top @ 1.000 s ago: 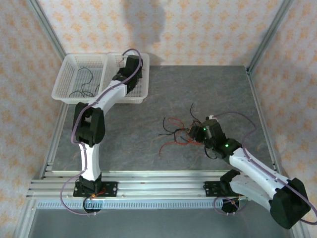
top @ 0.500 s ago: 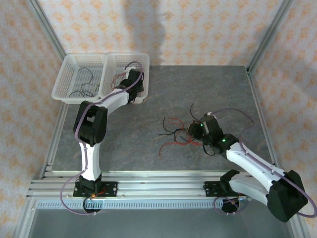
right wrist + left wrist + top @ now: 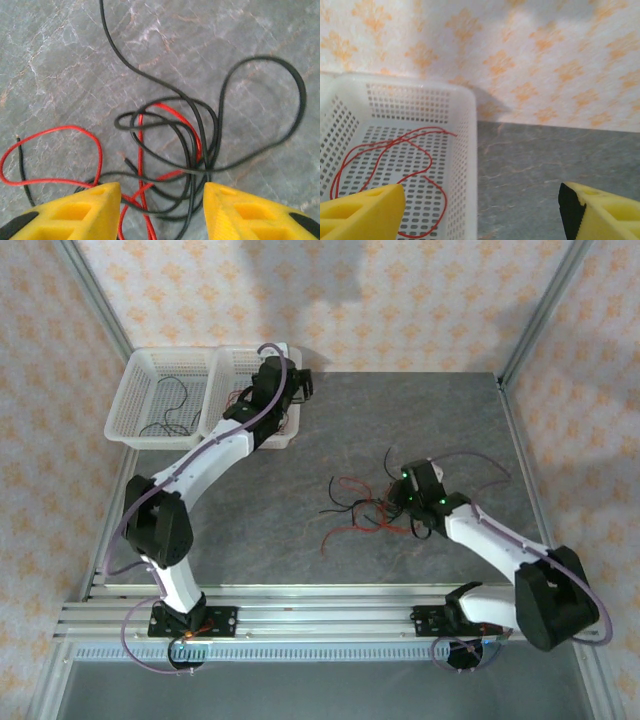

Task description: Untangle the cables

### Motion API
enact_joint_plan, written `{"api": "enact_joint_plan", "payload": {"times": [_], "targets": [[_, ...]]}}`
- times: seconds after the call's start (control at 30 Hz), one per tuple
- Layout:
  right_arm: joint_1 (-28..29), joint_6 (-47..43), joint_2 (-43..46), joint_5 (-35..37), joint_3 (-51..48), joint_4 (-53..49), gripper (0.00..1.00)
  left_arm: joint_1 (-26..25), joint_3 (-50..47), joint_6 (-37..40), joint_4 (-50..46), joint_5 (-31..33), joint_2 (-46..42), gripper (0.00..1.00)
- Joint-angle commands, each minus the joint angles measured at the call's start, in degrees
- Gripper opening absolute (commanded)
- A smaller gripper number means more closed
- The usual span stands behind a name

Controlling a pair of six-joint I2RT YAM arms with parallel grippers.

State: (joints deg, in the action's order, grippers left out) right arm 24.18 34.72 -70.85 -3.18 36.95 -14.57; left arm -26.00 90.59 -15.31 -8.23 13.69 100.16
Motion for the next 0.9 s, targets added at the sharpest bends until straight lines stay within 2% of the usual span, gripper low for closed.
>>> {"api": "enact_joint_plan", "payload": {"times": [0.0, 0.33, 0.47, 0.87], "targets": [[-0.32, -5.83, -2.89, 1.19, 3.64, 0.05, 0.44, -1.58, 0.11, 0.76, -4.43, 1.43, -3.57, 0.82], [-0.41, -15.16, -10.2, 6.33, 8.07, -4.99, 0.38, -4.06, -9.16, -5.83, -5.76, -3.7, -12.66, 0.81], [-0.45, -17.5, -13.04, 8.52, 10.16, -5.3, 0.37, -4.43, -12.26, -7.48, -4.98, -4.09, -15.17, 0.81], [-0.8, -21.5, -20.81, 12.56, 16.12, -3.92, 0.25, -4.59, -16.21, -8.54, -4.87, -3.43, -18.33, 0.81]]}}
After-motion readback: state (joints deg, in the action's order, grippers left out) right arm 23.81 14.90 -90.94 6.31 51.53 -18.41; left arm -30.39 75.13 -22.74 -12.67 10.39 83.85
